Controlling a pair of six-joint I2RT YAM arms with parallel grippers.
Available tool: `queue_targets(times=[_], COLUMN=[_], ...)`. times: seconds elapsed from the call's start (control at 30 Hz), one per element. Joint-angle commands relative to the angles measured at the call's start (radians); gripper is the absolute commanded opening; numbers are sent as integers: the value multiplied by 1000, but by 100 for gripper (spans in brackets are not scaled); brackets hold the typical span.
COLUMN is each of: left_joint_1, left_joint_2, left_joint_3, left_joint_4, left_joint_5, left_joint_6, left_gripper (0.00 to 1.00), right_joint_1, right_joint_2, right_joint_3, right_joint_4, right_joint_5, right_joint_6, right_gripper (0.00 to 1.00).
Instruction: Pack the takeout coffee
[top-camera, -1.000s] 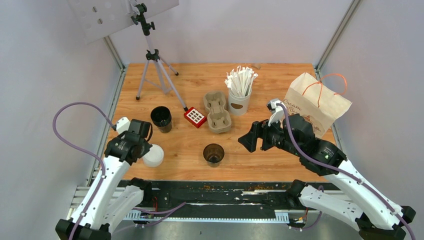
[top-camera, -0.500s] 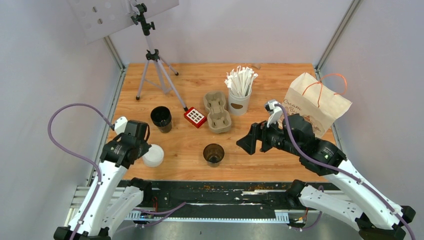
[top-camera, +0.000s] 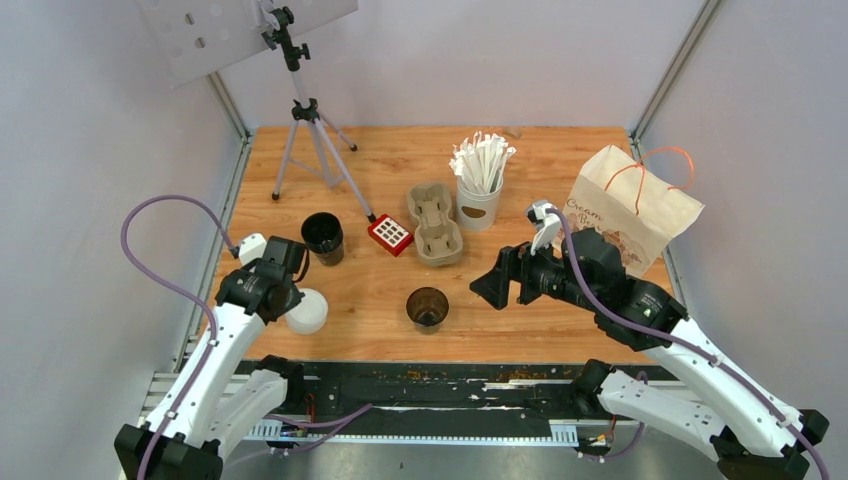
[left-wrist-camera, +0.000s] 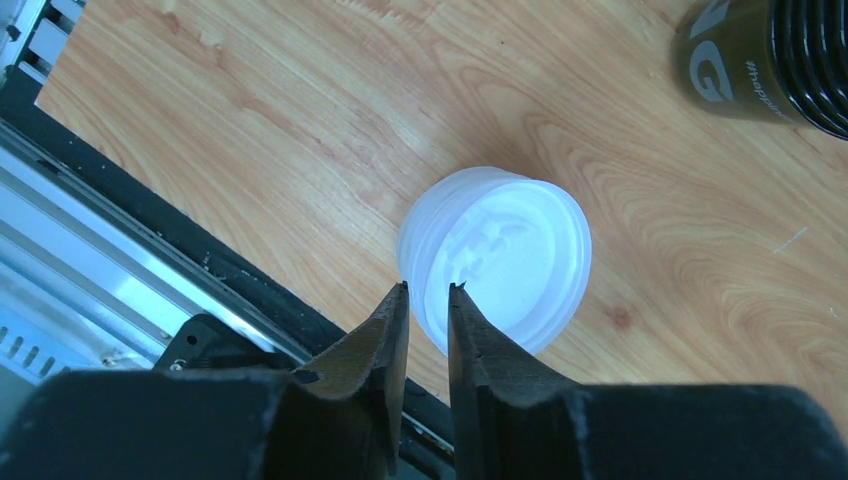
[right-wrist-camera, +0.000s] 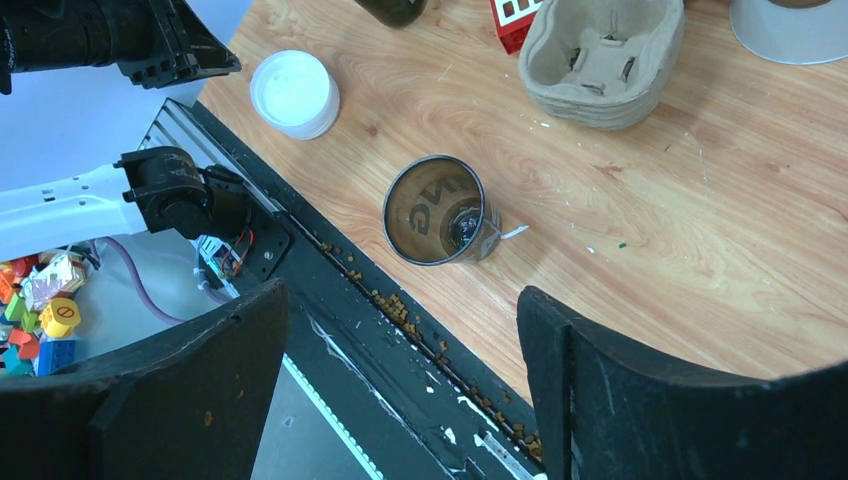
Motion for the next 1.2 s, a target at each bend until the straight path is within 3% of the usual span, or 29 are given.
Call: queue_targets(times=[0.0,0.33,1.17], left_joint_1=[5,5,5], left_joint_2=[2,63,120], left_joint_3=[-11,-40,-57], left_joint_4=[39,117,104], left_joint_5=[-54,-48,-46], left_joint_6=[10,25,-6], left_gripper=[29,29,27], right_joint_1=[-2,-2,-2], right_joint_2=[-17,-26,-18], right_joint_3=[-4,3,18], right_joint_4=[40,33,34], right_joint_5=[1,9,11], right_joint_6=[20,12,0], right_gripper=[83,83,83])
